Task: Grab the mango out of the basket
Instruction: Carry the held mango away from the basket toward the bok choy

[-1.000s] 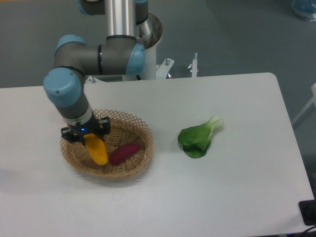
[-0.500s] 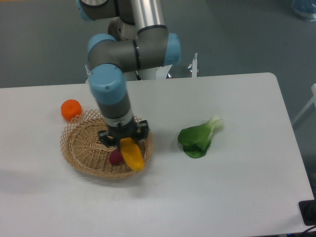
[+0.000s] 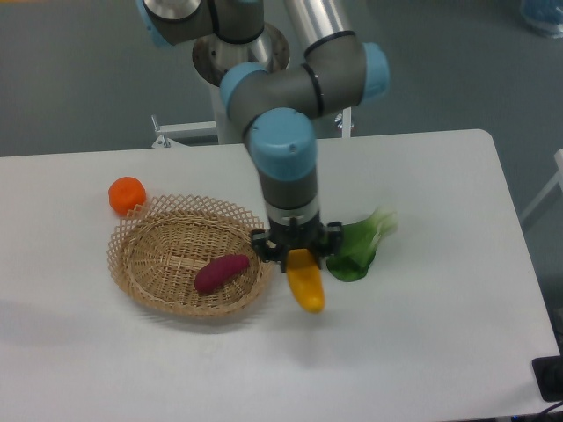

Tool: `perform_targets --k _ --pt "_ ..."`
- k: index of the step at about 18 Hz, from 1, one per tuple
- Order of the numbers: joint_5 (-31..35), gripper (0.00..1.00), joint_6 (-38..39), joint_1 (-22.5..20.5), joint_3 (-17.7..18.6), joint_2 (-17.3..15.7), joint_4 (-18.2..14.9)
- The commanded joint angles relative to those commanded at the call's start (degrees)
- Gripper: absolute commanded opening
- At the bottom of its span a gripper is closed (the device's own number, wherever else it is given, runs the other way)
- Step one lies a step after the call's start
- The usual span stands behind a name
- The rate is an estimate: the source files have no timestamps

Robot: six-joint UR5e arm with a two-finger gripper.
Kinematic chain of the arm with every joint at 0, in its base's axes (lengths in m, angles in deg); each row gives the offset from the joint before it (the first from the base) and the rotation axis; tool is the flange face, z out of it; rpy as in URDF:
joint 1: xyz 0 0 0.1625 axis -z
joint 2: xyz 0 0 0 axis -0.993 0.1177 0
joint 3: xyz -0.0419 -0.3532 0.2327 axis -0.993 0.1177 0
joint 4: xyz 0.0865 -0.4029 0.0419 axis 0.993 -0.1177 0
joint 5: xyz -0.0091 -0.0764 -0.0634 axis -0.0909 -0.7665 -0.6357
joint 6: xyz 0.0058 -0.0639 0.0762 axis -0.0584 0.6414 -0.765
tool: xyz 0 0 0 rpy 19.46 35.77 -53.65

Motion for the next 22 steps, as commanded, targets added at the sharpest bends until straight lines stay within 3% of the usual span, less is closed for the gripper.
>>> perform_targets --k 3,9,17,22 --pt "-0.61 0.33 -4.59 -2.20 -1.05 1.32 0.35" --pt "-1.75 0.34 -10.49 -4.66 -7.20 5.36 -0.44" --pt "-3.25 0.36 -15.49 -5.63 -7.82 5.72 -0.44" --pt "-0.62 0.37 -26.56 -5.55 -7.65 5.72 -0.61"
